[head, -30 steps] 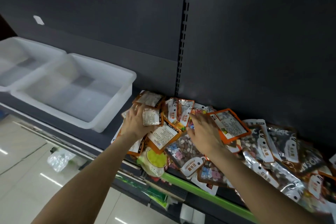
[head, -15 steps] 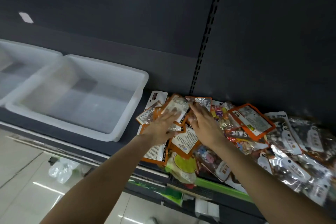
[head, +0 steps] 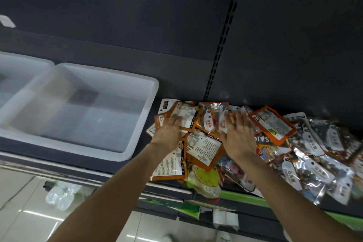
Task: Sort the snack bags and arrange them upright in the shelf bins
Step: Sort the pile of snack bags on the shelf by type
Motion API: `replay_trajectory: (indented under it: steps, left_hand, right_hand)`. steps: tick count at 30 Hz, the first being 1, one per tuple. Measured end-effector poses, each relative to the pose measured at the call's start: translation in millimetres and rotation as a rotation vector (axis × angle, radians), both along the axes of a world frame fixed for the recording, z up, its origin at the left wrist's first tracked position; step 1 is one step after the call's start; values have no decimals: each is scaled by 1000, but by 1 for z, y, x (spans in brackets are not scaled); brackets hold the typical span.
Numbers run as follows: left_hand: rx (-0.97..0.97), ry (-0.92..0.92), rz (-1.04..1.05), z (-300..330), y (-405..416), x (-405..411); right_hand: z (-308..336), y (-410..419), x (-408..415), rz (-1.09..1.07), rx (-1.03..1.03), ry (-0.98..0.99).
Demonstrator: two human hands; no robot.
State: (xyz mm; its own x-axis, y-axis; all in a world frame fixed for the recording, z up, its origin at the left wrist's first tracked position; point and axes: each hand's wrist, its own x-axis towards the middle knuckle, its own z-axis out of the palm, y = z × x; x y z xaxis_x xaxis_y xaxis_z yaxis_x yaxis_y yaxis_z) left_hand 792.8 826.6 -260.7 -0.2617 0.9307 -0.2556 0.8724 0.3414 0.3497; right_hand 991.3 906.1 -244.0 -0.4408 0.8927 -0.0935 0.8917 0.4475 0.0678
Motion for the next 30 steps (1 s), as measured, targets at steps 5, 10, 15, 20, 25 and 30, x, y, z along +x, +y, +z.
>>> replay_trajectory:
  steps: [5, 10, 15, 20, 25, 30]
  left_hand:
    - [125, 107, -219, 13, 7, 36]
    - [-111, 93, -404, 0, 22, 53]
    - [-10, 187, -272, 2, 30, 51]
    - [56, 68, -177, 7, 36, 53]
    - [373, -96, -72, 18, 34, 79]
    - [171, 48, -454, 18, 44, 96]
  right_hand:
    - [3, 3, 19, -33, -201, 58]
    - [19, 21, 51, -14, 52, 176]
    - [8, 39, 77, -111, -112, 46]
    - [2, 26, 67, 70, -150, 283]
    - [6, 8, 44, 124, -437, 643]
    - [8, 23, 87, -167, -25, 398]
